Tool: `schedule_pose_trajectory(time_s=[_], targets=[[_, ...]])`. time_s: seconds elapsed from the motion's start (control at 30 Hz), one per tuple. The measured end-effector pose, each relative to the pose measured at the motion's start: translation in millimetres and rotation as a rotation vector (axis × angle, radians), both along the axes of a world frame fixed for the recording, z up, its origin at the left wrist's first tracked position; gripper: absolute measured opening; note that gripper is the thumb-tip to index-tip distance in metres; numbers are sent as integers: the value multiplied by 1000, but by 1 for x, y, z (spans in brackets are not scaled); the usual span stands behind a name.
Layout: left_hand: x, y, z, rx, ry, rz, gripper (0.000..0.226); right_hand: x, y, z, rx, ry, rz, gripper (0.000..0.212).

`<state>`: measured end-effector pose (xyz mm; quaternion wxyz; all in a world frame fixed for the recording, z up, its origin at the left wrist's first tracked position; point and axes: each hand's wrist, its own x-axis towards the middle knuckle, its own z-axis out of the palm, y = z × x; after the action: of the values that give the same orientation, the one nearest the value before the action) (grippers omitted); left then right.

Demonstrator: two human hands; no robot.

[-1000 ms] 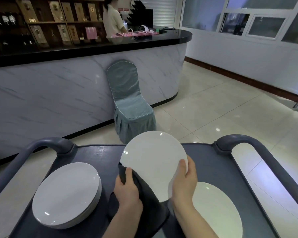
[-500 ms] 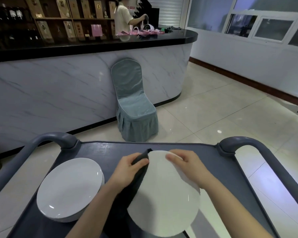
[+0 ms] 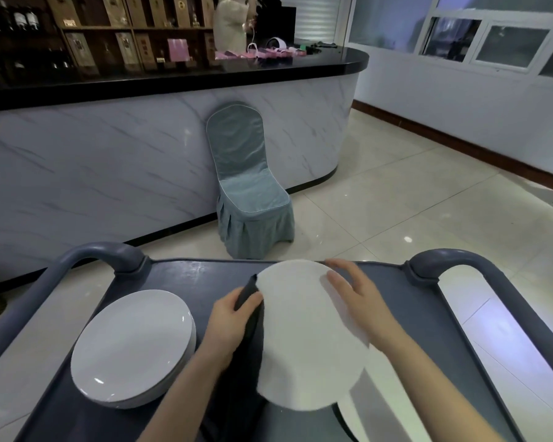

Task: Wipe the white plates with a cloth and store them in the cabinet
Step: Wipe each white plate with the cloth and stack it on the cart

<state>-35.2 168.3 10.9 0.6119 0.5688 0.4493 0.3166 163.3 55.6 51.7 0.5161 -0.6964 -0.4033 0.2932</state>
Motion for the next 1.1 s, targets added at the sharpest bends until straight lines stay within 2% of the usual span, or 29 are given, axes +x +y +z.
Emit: schedule_pose_trajectory(time_s=[0.1,0.23,0.33,0.5,0.57,0.63,0.7,0.77,0.83,0.9,0.97,1.0,1.03,1.1], targets=[[0,17,15,87,115,-246,12,8,-4,7,-61,-16,197,20],[-2,23,15,80,153,-332,11,0,-4,1,-84,10,175,20],[-2,9,2,-57,43,-129,11,-7,1,-5,-25,12,-4,21],[4,-15,-13,-286,-112,377,8,-52,12,-32,114,332,-554,24],[10,-33,-15,-285,-102,499,19,-75,17,-37,110,459,-717,23],[8,-41,-13,-263,-113,521,29,-87,15,-40,121,579,-702,20],[0,-31,-10,-301,-169,479,24,-87,4,-40,113,583,-497,20],[-9,-15,-3,-333,-169,446,14,-80,-15,-37,131,401,-254,36],[-17,1,1,-319,-150,427,14,-70,-33,-28,150,88,-91,63],[-23,14,2,-309,-127,402,17,-59,-45,-17,95,-379,71,72],[-23,21,5,-333,-85,355,16,-53,-47,-15,78,-905,247,67],[-22,24,7,-352,-64,310,17,-53,-45,-15,74,-1090,330,62],[-22,25,9,-372,-37,257,18,-55,-43,-15,57,-1203,403,59],[-22,27,12,-405,-17,175,22,-59,-38,-16,78,-1286,468,70]])
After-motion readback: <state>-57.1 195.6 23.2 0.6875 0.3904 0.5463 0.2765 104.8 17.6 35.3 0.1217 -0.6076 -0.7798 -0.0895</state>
